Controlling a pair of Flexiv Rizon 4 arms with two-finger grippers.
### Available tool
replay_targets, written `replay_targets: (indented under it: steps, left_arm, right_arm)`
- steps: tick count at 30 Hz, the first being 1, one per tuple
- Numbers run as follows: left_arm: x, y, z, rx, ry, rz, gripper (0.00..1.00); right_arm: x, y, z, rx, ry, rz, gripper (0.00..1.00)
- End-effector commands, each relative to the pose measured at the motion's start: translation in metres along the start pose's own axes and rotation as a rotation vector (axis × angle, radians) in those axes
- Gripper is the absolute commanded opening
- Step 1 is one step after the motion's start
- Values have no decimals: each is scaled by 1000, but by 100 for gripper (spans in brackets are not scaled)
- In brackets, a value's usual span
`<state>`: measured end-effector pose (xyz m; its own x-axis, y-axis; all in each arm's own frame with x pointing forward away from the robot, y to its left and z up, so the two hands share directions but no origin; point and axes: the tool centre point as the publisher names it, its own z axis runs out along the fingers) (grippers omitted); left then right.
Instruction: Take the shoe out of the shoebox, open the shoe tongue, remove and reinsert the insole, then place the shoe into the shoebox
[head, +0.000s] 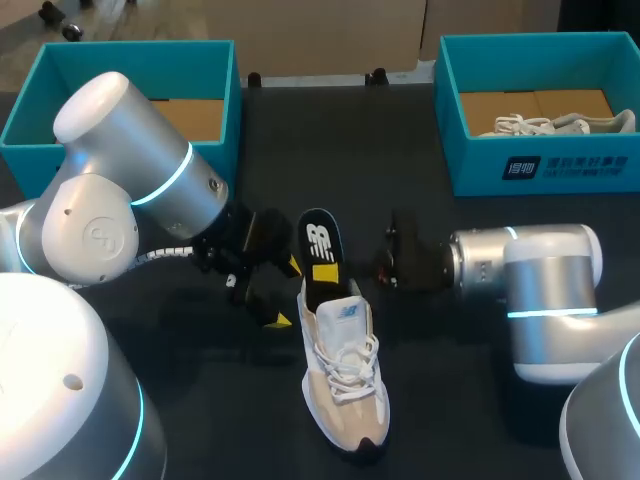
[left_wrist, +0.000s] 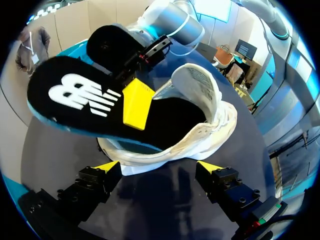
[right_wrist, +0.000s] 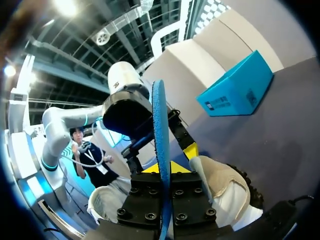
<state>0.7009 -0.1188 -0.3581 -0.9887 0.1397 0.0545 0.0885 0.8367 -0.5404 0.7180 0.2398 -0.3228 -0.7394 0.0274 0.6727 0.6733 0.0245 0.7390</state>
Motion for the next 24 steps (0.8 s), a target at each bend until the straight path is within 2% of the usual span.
replay_targets:
  steps: [1,9,19,22,24]
  left_arm:
    - [1,0,1,2,-2,1,100]
    - [1,0,1,2,-2,1,100]
    - [1,0,1,2,-2,1,100]
    - [1,0,1,2,-2,1,100]
    - [1,0,1,2,-2,1,100]
  right_arm:
    - [0,-11,0,7,-17,34,0]
    - [3,-37,-5,16,-65,129,0]
    - [14,-43,-3,32,-81,118,0]
    - [16,-38,-2,34,-73,85,33]
    - [17,-33,-1,38,-71,64,39]
